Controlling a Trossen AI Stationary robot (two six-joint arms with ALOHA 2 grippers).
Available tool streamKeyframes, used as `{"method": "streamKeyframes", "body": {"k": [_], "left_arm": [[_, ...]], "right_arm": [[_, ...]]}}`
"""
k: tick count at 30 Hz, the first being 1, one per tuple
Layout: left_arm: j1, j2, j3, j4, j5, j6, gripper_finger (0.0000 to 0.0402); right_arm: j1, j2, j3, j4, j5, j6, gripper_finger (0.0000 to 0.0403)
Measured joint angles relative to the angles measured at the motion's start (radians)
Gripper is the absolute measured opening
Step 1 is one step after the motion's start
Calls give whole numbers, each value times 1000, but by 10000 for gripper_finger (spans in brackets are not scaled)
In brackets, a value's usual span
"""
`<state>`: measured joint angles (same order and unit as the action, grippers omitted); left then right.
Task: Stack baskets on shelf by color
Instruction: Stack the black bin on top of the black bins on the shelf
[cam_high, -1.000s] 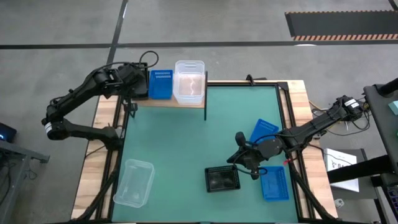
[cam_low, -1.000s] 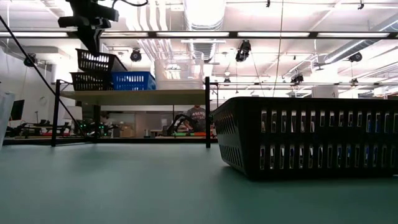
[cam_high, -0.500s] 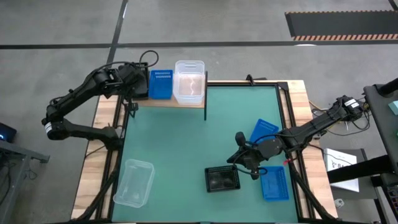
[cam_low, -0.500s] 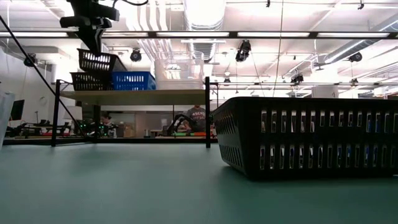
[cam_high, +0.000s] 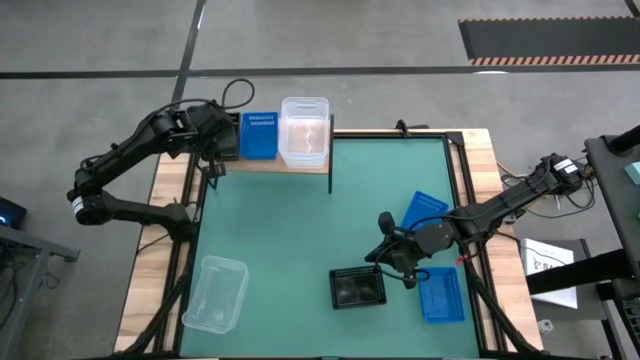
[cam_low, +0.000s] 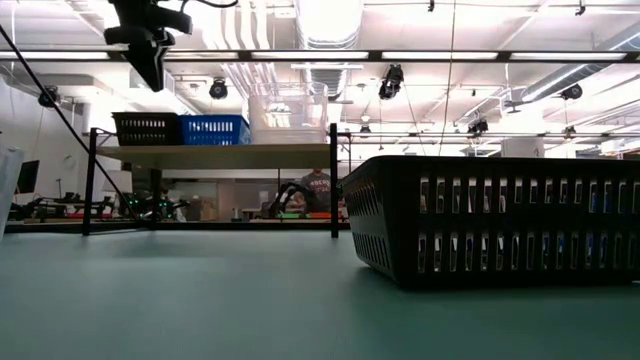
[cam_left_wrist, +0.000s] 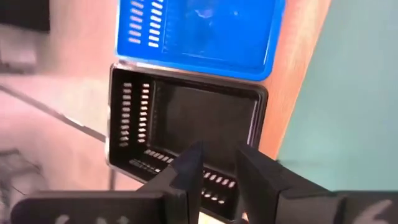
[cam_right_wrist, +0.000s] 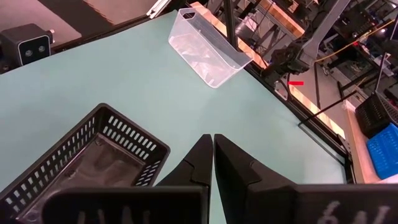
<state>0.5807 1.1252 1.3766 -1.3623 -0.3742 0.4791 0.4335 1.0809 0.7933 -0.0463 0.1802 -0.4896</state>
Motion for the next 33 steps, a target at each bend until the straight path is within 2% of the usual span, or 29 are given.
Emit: {"method": "streamKeyframes", "body": {"k": [2,6,8,17,27,33], "left_arm": [[-14,0,0,0,13,-111,75],[-68,-9,-1,8,171,-308,75],[-130,-23,-5,55,199,-386,75],[-487,-95,-135,460,155,-555,75],[-782,-48,-351,955,154,-596,75],[-893,13,-369,1007,153,-764,75]], "right_arm": [[0,0,0,0,0,4,9],[0,0,0,-1,0,21,9],[0,0,0,0,0,21,9],[0,0,0,0,0,64,9],[0,34,0,9,4,144,9],[0,35,0,25,4,153,9]]}}
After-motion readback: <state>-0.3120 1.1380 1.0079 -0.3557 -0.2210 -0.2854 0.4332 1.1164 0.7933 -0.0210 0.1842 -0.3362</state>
